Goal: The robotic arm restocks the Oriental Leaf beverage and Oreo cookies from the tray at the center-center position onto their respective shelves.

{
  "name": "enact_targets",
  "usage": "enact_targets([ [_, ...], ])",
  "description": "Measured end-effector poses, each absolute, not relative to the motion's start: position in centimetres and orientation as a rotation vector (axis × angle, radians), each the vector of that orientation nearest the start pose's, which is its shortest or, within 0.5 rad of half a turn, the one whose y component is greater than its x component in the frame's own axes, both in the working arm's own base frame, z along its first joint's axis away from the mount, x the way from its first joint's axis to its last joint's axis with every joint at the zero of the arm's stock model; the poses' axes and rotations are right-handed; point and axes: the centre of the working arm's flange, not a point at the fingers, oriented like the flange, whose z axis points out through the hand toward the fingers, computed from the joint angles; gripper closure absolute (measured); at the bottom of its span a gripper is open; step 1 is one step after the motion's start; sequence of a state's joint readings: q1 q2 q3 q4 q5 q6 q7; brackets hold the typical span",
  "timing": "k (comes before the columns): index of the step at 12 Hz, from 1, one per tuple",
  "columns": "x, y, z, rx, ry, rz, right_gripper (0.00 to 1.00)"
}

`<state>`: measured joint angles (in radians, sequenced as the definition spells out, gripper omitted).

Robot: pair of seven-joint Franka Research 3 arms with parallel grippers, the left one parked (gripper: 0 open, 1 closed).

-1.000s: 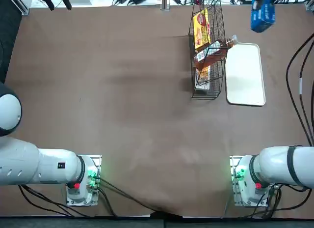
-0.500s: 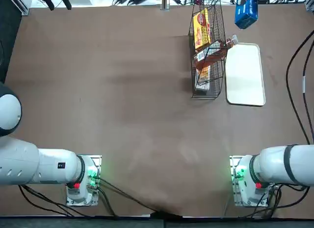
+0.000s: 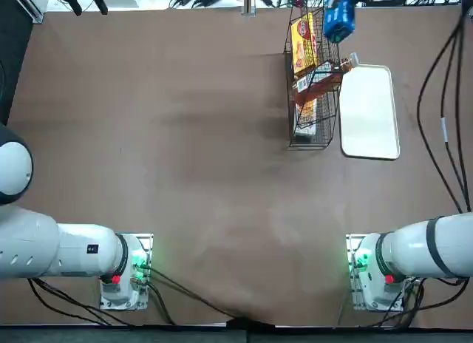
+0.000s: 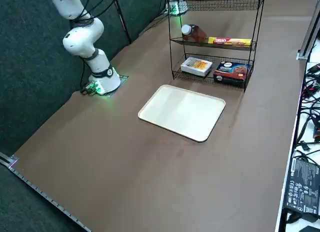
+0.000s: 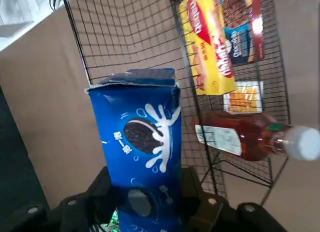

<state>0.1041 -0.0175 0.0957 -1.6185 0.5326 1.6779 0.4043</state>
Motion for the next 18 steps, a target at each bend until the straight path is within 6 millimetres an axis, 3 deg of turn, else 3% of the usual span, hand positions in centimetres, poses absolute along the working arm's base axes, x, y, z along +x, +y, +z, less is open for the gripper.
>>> enact_targets([
  [2, 54.3, 17.7, 62.2, -2.595, 0.303, 0.136, 0.37],
  [6, 55.4, 17.7, 60.2, -2.607, 0.308, 0.173, 0.34],
  [9, 55.7, 18.0, 59.6, -2.61, 0.293, 0.183, 0.09],
  [10, 55.7, 18.3, 59.6, -2.61, 0.284, 0.183, 0.01],
  [14, 56.0, 19.1, 61.1, -2.606, 0.254, 0.142, 0.0],
  [18, 56.7, 15.6, 63.4, -2.746, 0.266, 0.001, 0.0],
])
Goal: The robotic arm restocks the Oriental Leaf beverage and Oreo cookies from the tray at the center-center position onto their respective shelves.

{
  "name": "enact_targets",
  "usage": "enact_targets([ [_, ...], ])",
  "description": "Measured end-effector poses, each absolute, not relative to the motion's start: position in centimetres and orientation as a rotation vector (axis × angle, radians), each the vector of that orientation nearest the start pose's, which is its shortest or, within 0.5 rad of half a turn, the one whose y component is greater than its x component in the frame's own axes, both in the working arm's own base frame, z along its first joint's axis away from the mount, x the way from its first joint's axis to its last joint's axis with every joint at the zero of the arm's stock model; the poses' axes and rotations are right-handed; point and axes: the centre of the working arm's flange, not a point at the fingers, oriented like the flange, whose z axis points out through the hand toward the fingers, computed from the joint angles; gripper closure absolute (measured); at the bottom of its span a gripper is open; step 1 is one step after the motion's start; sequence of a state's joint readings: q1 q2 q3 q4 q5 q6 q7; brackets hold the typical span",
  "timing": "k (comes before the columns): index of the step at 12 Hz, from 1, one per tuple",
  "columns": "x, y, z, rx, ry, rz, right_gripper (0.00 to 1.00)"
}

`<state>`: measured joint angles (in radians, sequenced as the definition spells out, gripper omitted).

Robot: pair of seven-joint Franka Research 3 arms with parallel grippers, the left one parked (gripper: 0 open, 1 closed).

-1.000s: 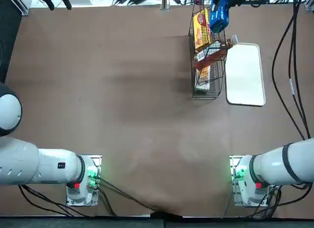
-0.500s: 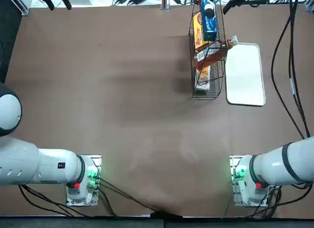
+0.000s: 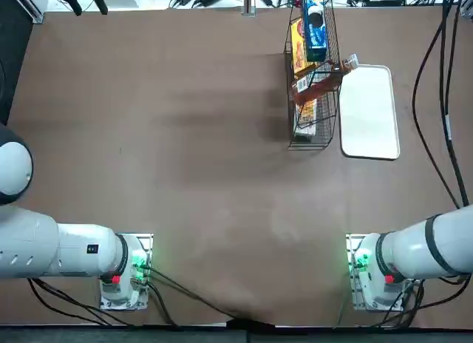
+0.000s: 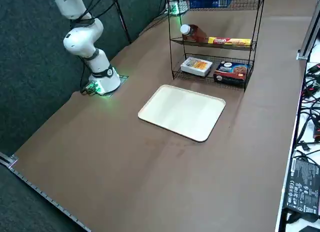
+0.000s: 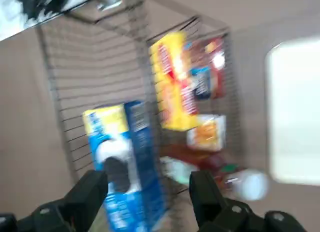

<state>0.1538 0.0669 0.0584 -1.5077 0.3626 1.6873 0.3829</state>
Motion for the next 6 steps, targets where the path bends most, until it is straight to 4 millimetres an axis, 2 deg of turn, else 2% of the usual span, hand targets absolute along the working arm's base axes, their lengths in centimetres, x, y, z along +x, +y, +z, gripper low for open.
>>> enact_targets([
  [1, 56.7, 14.3, 64.0, -2.799, 0.248, -0.044, 0.0],
  [2, 56.5, 11.7, 64.9, -2.882, 0.208, -0.094, 0.0],
  [6, 56.3, 5.7, 64.9, -3.038, 0.051, -0.099, 0.0],
])
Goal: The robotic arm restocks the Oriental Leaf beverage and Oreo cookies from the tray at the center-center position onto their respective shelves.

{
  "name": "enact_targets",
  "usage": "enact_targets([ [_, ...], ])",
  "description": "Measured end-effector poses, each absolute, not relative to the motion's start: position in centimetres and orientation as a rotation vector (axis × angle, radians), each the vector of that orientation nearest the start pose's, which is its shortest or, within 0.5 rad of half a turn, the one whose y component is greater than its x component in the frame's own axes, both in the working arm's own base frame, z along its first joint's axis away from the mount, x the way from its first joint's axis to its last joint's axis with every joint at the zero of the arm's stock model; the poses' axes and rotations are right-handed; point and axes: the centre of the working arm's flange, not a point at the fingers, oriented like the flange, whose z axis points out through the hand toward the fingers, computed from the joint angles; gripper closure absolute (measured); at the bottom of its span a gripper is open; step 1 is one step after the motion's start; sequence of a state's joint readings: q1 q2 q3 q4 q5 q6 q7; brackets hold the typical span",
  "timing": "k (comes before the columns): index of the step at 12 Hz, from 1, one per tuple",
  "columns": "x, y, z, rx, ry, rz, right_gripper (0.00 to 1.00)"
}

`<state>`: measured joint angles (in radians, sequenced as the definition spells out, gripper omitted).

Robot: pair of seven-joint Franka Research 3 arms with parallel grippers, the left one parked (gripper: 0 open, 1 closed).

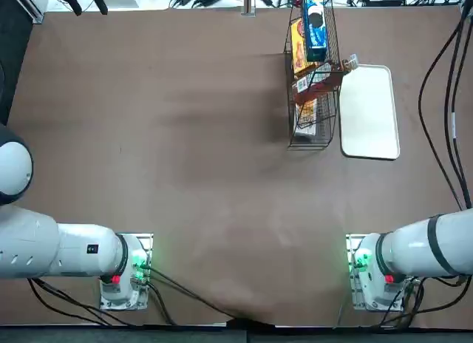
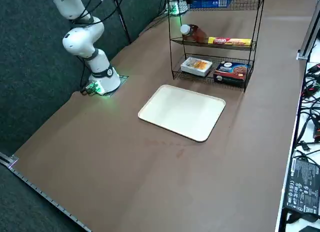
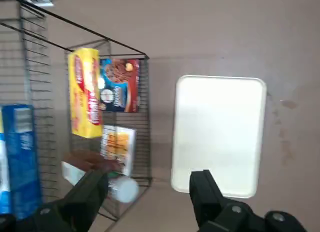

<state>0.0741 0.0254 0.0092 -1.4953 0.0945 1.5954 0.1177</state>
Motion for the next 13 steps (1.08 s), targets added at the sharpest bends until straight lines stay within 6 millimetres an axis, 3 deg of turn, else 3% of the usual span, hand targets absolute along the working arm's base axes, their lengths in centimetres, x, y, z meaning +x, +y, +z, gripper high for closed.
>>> enact_targets([
  [3, 55.9, 4.0, 63.8, -3.104, 0.024, -0.026, 0.0],
  [7, 54.6, 3.9, 62.7, -3.155, 0.012, 0.022, 0.0],
  [13, 51.4, 2.6, 63.6, -3.155, 0.044, 0.017, 0.0],
])
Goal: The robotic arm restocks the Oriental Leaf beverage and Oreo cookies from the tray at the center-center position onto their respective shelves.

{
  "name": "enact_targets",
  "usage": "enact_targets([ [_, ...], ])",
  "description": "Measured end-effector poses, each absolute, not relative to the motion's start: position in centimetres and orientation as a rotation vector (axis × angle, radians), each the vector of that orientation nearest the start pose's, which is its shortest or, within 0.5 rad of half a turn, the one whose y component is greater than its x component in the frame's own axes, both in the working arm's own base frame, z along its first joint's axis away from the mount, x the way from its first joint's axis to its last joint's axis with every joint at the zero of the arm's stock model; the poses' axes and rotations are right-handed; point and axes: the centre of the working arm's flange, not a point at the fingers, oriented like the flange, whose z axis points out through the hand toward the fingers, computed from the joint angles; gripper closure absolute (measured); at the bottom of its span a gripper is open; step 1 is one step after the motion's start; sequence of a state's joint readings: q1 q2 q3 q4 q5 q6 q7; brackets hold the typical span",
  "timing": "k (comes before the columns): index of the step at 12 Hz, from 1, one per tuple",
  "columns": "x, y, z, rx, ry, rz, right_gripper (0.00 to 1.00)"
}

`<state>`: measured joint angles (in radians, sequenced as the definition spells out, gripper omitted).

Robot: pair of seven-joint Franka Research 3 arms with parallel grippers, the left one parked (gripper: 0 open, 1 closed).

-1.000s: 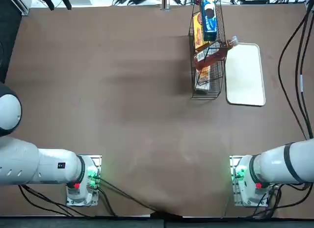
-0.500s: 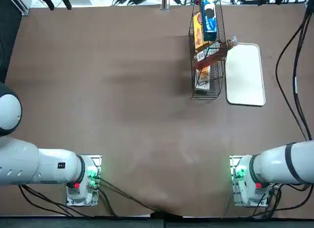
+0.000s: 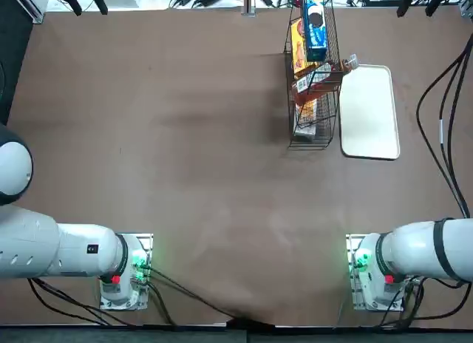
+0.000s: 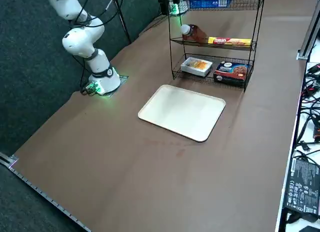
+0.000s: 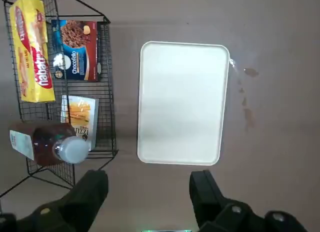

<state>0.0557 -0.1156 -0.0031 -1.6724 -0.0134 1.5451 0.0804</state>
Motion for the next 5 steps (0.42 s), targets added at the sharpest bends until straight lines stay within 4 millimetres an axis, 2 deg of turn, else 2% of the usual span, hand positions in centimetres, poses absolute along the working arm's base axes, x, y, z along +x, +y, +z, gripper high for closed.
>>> enact_targets([
  [3, 50.8, 0.4, 63.6, -3.144, 0.105, 0.021, 0.0],
  [5, 50.8, -0.3, 63.6, -3.141, 0.126, 0.021, 0.0],
])
